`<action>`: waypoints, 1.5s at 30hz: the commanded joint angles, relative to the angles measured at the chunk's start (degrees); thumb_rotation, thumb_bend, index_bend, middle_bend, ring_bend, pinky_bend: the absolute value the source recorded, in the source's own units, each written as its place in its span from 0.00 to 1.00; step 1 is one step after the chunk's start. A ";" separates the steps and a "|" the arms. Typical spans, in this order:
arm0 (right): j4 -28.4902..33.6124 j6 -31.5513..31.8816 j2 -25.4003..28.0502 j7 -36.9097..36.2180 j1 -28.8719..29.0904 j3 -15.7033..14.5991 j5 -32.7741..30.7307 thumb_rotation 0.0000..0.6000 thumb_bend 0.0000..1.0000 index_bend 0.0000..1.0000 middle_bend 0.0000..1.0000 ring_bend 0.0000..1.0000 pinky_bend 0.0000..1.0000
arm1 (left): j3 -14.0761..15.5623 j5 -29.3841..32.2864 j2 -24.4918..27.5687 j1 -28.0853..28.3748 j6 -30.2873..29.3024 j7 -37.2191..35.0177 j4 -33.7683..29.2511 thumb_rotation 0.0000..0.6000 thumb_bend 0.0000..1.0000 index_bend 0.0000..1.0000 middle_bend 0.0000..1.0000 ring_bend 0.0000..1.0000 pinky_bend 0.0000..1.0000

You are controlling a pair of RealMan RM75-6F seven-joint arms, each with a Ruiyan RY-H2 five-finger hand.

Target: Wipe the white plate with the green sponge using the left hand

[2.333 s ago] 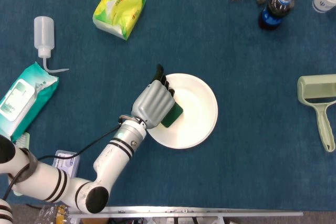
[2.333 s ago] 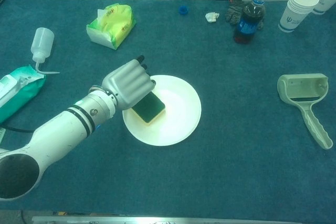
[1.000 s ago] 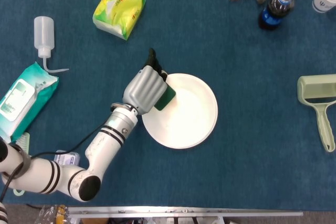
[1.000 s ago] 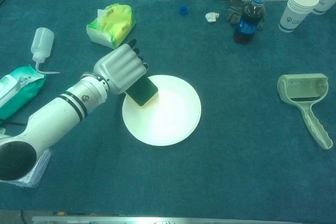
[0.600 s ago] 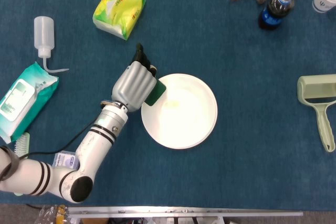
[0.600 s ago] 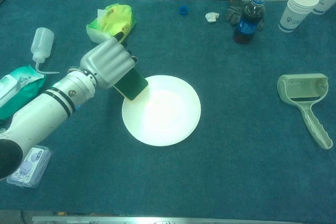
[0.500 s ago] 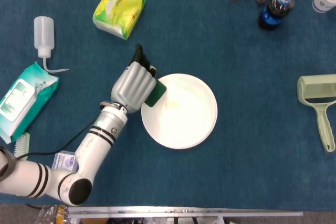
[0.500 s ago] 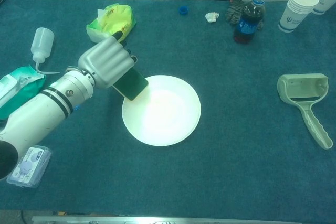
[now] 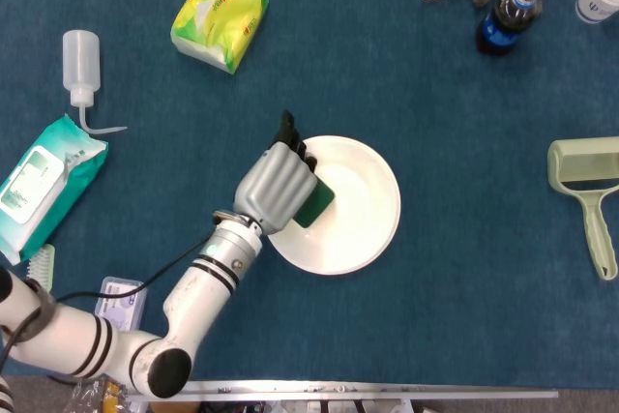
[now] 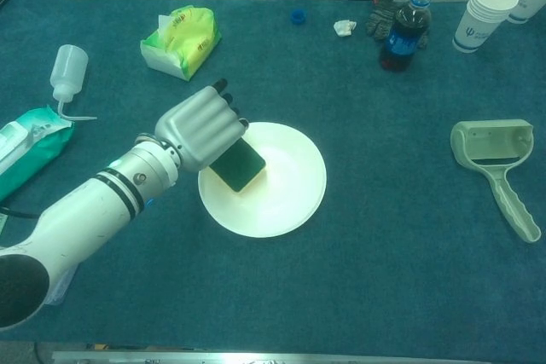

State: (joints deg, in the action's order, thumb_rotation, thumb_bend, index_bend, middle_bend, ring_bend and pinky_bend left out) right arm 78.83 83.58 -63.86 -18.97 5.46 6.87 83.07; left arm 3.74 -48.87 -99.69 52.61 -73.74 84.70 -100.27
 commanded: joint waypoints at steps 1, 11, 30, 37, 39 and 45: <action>-0.05 -0.03 -0.01 -0.02 0.00 0.01 -0.02 0.98 0.32 0.30 0.31 0.21 0.40 | -0.15 -0.04 -0.75 0.09 0.11 0.18 0.55 1.00 0.27 0.45 0.38 0.25 0.12; -0.30 -0.02 -0.09 -0.06 -0.09 0.08 -0.22 0.98 0.32 0.30 0.32 0.21 0.40 | 0.67 -2.04 -2.90 0.41 1.13 0.88 5.28 1.00 0.27 0.45 0.38 0.25 0.12; 0.14 -0.26 -0.06 0.84 -0.02 0.18 -0.41 0.98 0.32 0.30 0.32 0.21 0.40 | 1.22 -8.09 -3.10 -1.82 0.35 -1.68 11.37 1.00 0.27 0.46 0.38 0.25 0.12; 0.62 -0.06 0.17 1.28 -0.12 0.27 -0.50 0.98 0.32 0.30 0.31 0.21 0.40 | 1.13 -8.96 -3.10 -2.77 0.77 -1.43 13.34 1.00 0.27 0.46 0.38 0.25 0.12; 0.69 -0.04 0.20 1.31 -0.14 0.27 -0.48 0.98 0.32 0.30 0.31 0.21 0.40 | 1.28 -9.76 -3.12 -2.91 0.60 -0.86 13.94 1.00 0.27 0.46 0.38 0.25 0.12; 0.74 0.07 0.22 1.34 -0.19 0.32 -0.50 0.98 0.32 0.30 0.32 0.21 0.40 | 0.93 -10.56 -2.60 -3.41 0.69 0.04 14.41 1.00 0.27 0.46 0.38 0.25 0.12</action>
State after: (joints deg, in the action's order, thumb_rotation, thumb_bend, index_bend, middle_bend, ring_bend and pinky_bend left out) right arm 79.57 83.64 -63.64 -17.62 5.27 7.18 82.58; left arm 4.69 -59.34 -102.40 49.27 -73.06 84.63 -85.90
